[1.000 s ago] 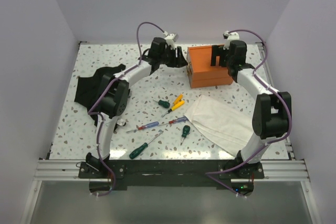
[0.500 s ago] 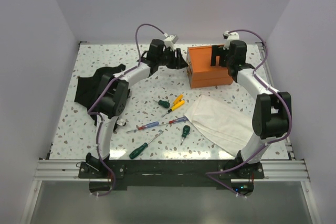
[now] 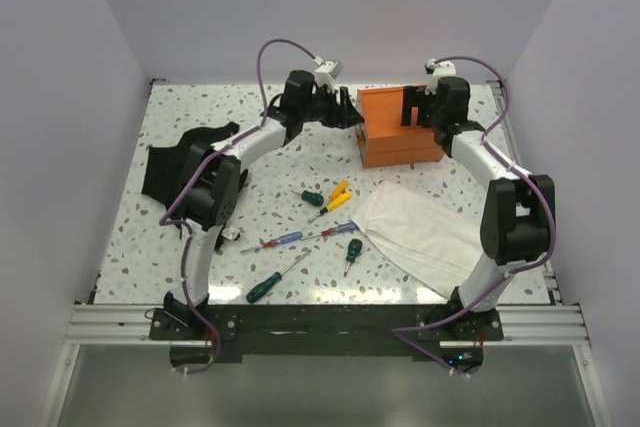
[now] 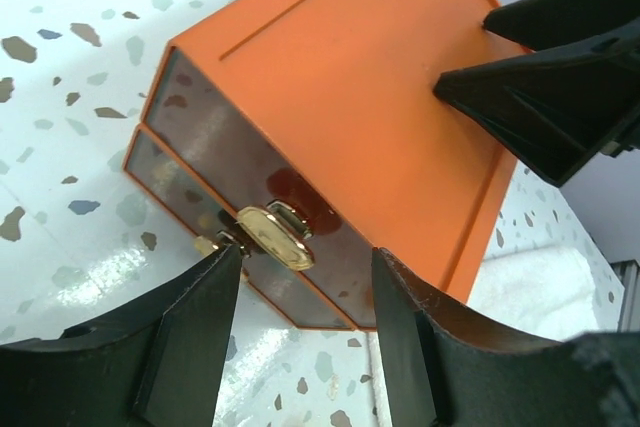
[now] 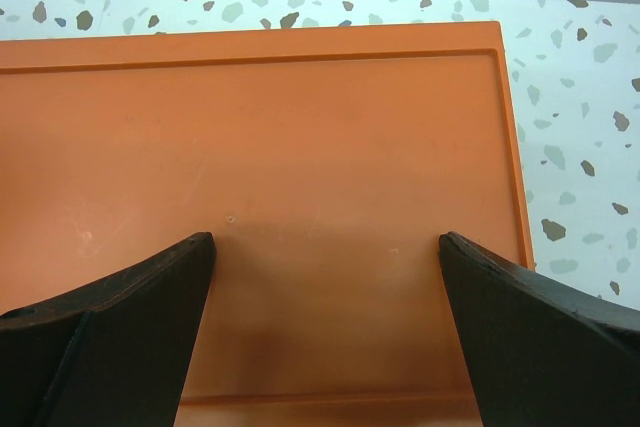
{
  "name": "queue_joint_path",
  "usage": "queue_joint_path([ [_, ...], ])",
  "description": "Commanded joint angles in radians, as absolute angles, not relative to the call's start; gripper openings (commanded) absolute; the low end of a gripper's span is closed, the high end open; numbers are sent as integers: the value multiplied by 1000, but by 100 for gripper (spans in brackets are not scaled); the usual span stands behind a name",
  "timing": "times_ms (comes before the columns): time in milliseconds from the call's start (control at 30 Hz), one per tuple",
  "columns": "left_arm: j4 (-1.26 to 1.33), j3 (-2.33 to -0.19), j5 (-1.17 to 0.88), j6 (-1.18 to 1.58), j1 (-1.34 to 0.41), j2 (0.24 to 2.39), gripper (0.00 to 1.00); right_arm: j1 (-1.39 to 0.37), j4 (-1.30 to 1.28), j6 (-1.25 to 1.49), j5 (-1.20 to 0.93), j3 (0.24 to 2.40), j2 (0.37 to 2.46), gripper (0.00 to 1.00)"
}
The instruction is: Sort the tools into containers
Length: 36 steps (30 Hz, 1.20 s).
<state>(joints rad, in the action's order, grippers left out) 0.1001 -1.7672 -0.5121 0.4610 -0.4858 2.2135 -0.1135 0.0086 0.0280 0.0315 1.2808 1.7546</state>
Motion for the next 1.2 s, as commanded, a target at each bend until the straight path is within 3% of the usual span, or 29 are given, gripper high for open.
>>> queue_joint_path([
  [0, 86, -1781, -425, 465, -486, 2189, 60, -118, -235, 52, -2, 1218, 1839, 98],
  [667, 3, -1828, -269, 436, -509, 2283, 64, -118, -244, 45, 12, 1203, 1821, 98],
  [867, -184, -1800, -120, 437, -460, 2226, 60, -118, -233, 41, 17, 1190, 1809, 98],
  [1167, -232, -1622, -161, 396, -348, 2065, 60, -117, -250, 17, 31, 1201, 1796, 98],
])
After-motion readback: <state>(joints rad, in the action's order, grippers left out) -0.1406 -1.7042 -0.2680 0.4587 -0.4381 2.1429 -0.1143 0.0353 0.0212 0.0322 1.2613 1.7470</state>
